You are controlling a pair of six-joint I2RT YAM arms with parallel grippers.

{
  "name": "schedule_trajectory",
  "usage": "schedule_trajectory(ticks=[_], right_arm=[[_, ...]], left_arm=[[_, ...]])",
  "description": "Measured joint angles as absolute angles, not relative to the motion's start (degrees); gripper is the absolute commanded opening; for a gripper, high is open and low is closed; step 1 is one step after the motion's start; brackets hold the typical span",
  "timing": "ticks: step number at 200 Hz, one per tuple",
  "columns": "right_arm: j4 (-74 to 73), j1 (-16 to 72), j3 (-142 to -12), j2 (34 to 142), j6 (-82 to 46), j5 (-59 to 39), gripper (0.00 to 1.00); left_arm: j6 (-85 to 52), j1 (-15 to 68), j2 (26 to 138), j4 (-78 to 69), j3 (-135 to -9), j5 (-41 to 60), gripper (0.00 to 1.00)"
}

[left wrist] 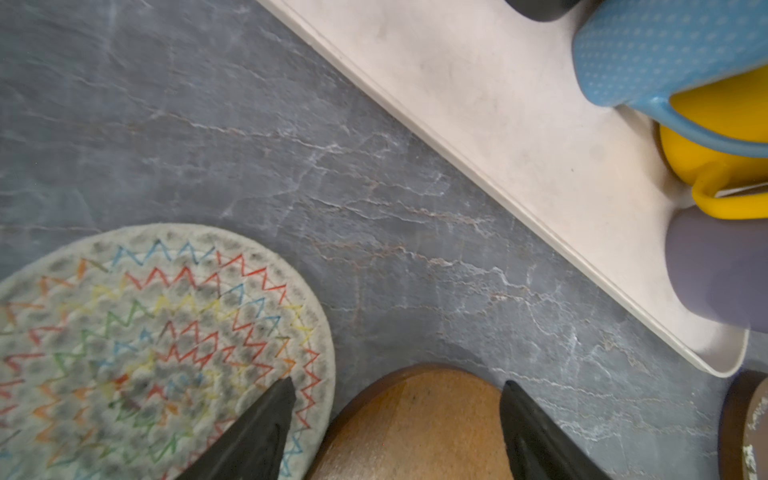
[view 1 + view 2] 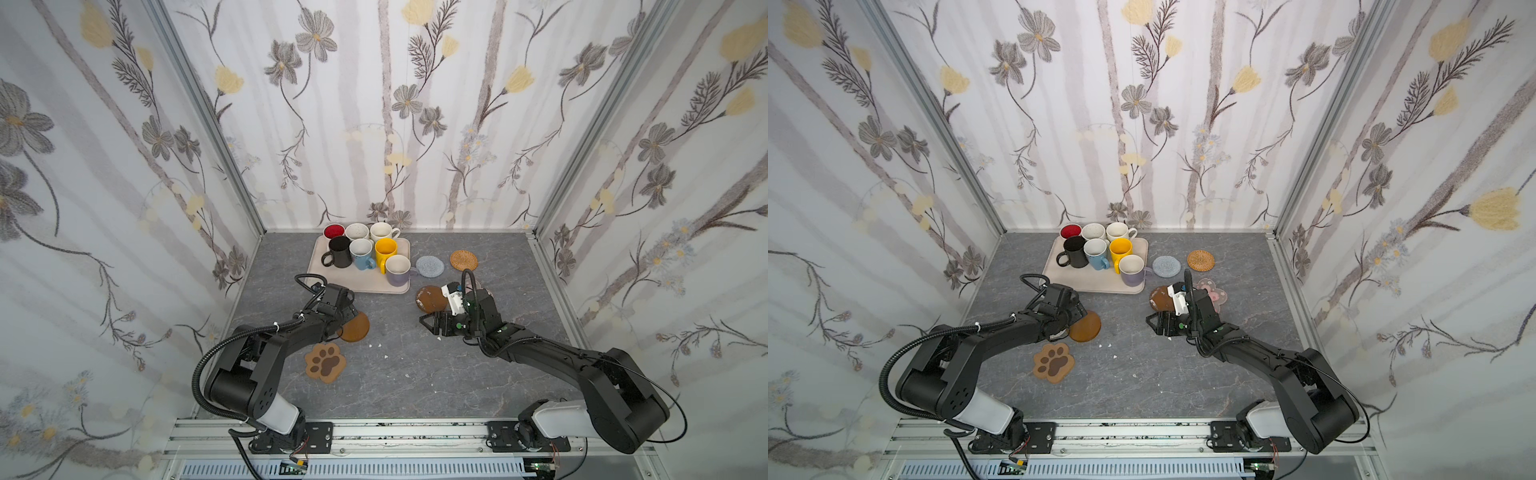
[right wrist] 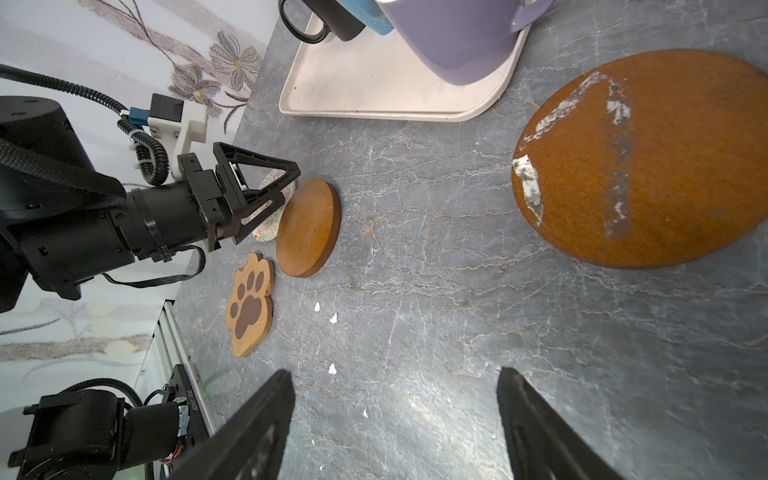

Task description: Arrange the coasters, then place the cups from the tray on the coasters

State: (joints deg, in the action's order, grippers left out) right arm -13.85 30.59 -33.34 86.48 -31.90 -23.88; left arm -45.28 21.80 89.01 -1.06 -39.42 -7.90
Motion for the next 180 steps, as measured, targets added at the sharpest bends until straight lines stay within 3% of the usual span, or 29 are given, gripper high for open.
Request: schedule_trajectory(ticks=[104,180], right_arm=[[-13.1,28.6,-31.3,83.2,-31.9,-23.8,0.74],[-10.5,36.2,-37.0,88.2,-31.5,-20.4,0.72]], left_arm=[[-49.7,31.1,91.0,-4.1,-40.7,-8.7,0.81],[-49.5,25.5,71.4,-1.7,-33.8,-9.0,0.81]])
